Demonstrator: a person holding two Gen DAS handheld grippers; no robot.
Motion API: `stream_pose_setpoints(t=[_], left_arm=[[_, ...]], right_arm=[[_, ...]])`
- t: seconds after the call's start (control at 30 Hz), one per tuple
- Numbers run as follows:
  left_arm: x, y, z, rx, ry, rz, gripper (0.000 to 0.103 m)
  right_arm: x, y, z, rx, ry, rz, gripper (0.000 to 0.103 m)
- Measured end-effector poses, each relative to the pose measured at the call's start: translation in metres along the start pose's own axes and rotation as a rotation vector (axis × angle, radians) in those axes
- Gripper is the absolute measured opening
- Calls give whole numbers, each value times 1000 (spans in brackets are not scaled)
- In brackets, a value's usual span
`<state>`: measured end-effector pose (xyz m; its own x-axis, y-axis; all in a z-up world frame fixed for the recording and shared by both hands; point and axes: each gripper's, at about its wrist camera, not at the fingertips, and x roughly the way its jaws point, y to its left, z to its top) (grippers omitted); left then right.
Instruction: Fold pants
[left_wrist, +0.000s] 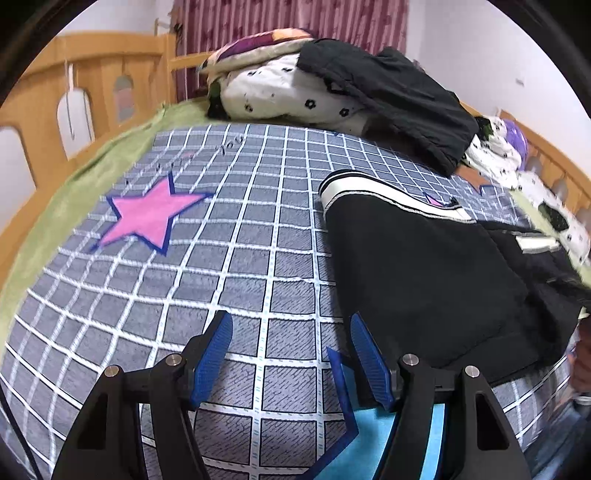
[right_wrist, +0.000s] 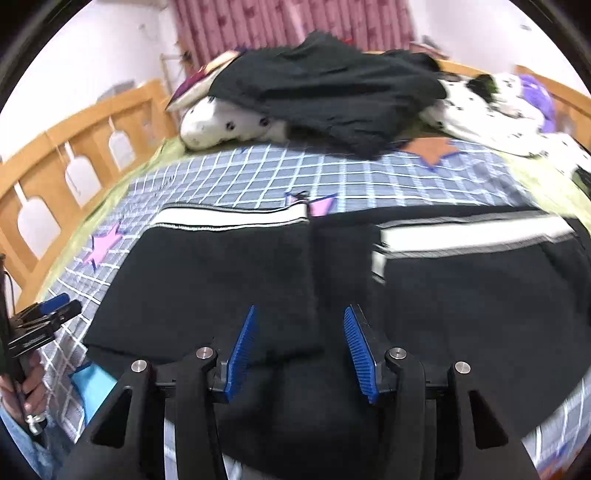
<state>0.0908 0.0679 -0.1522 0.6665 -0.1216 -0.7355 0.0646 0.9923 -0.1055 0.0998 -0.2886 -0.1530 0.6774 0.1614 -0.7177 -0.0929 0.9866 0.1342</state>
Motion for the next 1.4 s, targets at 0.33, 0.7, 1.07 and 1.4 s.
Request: stream_pose_setpoints(t=[0.33,0.7,1.07,1.4], left_arm=[[-2,19,6,-89,-21,-31,64],[-5,-21,-2,45,-13,-90,64],[-1,-51,-16,160,77,-238,65],[28,-64,-29,154,178,-158,65]], right_arm=[[5,-16,3,147,-44,97,12],[9,-46,-51,128,93,-76,16],[4,-40,-66,132,109,-70,23],[4,-35,-71,102,116,-80,28]])
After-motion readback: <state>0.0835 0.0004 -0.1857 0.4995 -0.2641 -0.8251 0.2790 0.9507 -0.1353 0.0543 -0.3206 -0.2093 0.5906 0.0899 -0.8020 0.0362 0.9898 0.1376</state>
